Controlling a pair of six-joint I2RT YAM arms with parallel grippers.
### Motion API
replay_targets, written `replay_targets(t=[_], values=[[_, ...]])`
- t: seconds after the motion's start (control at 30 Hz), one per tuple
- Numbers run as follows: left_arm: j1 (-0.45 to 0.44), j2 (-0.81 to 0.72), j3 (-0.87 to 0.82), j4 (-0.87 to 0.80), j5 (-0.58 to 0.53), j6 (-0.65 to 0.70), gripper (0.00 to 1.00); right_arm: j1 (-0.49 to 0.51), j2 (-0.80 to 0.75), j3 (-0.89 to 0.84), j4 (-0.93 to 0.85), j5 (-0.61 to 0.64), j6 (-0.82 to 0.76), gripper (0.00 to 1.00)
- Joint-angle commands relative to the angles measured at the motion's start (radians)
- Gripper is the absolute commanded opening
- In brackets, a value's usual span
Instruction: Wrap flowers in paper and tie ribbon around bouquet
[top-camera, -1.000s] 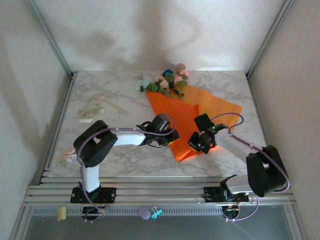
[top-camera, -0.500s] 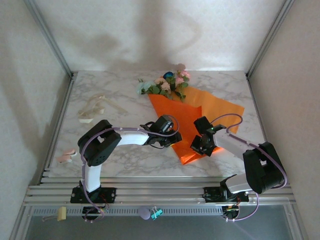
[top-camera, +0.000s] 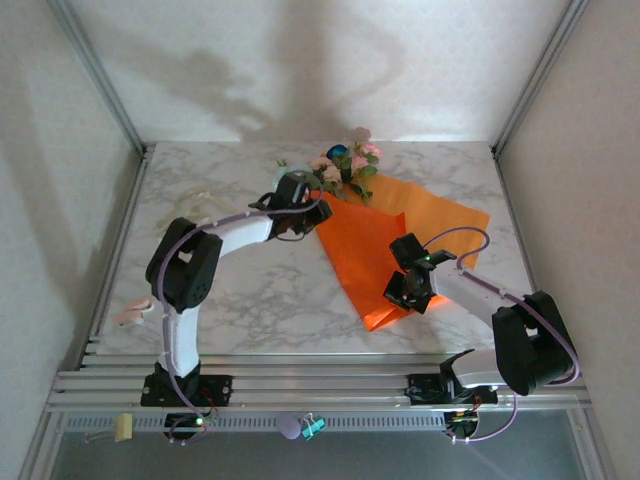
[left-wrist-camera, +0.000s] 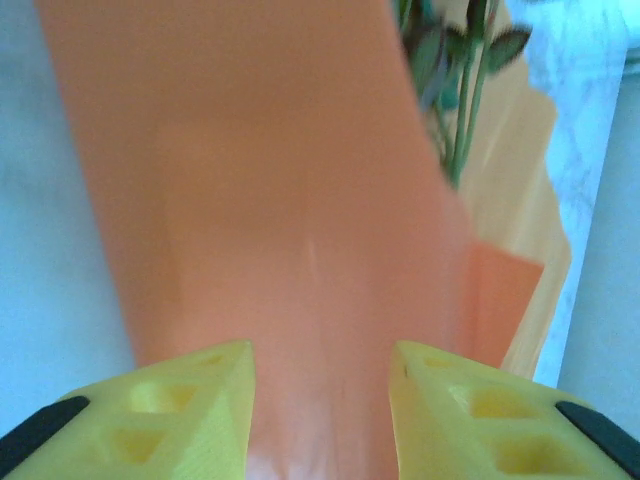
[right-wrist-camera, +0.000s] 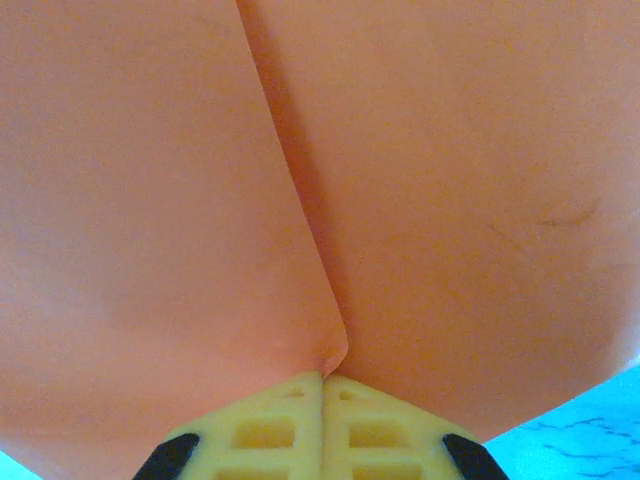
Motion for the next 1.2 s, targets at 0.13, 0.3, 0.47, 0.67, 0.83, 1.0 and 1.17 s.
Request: replay_targets(t=[0.13,0.3,0.47,0.67,0.83,1.0,1.17], values=[[-0.020,0.074,0.078,-0.092,0.045,0.004,0.36,-0.005,0.021,0.010,-0.039,0.029,-0.017,0.00],[-0.053,-0.029,-0.013,-0.051,-0.020,-0.053,0.36,-0.004,0.026,0.010,-0.041,0.032,-0.018,0.00],[-0.102,-0.099,-0.164,0.093,0.045,-0.183,0.36,-0.004,0.026,0.003,-0.045,0.031,-0.018,0.00],[-0.192,-0.123,-0.239,0.170,0.079,-0.299,0.37,-0.004,0.024,-0.003,-0.044,0.030,-0.018,0.00],[-0.225,-0.113,-0.248,0.106,0.070,-0.298,0.37,-0.004,0.029,-0.002,-0.039,0.026,-0.020,0.00],[-0.194,-0.098,-0.304,0.147,0.060,-0.275,0.37,-0.005,0.032,-0.007,-0.040,0.026,-0.023,0.00],[-0.123,-0.011,-0.266,0.169,0.045,-0.216,0.35,-0.004,0.030,-0.020,-0.037,0.023,-0.032,0.00]])
